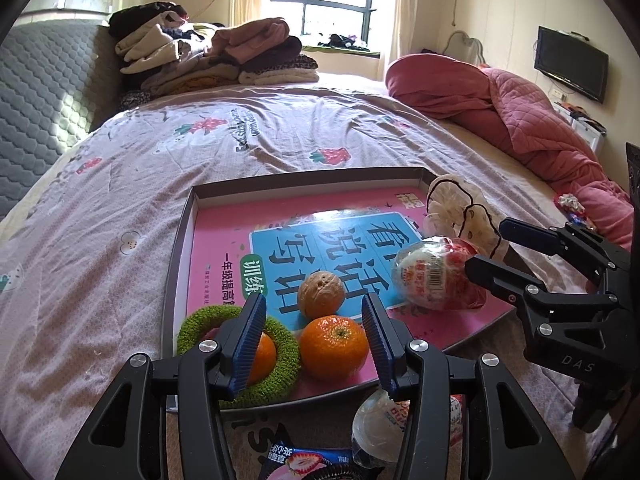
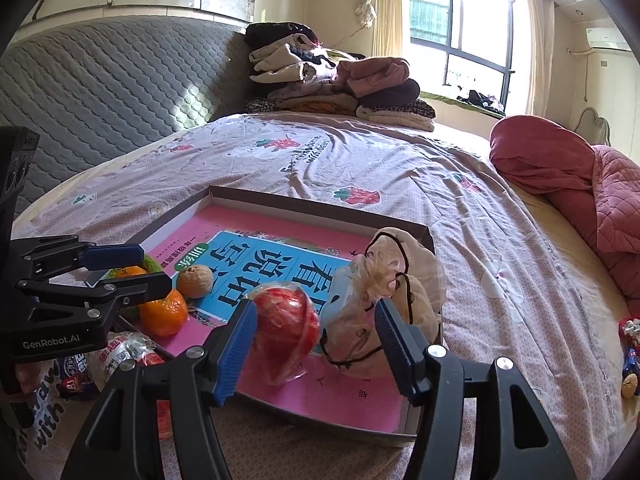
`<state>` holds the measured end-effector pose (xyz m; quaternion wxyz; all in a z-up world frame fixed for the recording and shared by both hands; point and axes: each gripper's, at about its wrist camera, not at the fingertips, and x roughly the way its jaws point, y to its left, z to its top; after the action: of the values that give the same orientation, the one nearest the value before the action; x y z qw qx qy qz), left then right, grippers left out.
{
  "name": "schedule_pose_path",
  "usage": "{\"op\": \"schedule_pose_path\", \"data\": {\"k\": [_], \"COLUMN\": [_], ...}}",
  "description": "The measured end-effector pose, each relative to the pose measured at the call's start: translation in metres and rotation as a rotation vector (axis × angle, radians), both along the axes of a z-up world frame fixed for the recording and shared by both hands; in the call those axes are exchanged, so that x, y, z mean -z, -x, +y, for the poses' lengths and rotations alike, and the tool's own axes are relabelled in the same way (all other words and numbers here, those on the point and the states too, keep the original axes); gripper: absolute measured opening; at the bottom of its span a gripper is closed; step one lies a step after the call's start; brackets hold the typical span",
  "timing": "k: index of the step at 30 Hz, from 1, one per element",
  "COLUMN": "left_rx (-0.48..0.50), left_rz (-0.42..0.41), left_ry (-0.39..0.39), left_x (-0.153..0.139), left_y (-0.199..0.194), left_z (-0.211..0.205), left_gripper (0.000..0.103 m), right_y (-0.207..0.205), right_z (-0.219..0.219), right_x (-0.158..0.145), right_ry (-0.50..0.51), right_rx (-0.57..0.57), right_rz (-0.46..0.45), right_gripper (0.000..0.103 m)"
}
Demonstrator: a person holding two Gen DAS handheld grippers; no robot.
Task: Organize objects
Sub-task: 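Lower the orange beside the ring, open left tool while right tool releases the wrapped egg, then withdraw both open tools from the tray back over the bed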
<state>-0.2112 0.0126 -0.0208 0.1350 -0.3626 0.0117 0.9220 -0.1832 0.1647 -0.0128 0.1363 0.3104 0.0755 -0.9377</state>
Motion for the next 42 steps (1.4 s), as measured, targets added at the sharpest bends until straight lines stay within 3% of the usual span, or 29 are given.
{"op": "schedule_pose_path", "data": {"k": [27,42], "left_rx": [-0.033,-0.09], "left_rz": [0.029,0.027], "left_ry": [0.018,0.009], "left_x": [-0.025,-0.037], "left_y": [-0.028,-0.058], "left_z": [-0.005,-0.03], "left_gripper": [0.058,0.059], "right_y": [-0.024,-0.049], "right_z": [-0.003,-0.016], "right_x": [-0.031,-0.044], "right_ry": [0.03,0.058], "right_rx": [-0.039,-0.097], "right_rz": [0.076,0.087], "right_gripper": [0.061,0.062]}}
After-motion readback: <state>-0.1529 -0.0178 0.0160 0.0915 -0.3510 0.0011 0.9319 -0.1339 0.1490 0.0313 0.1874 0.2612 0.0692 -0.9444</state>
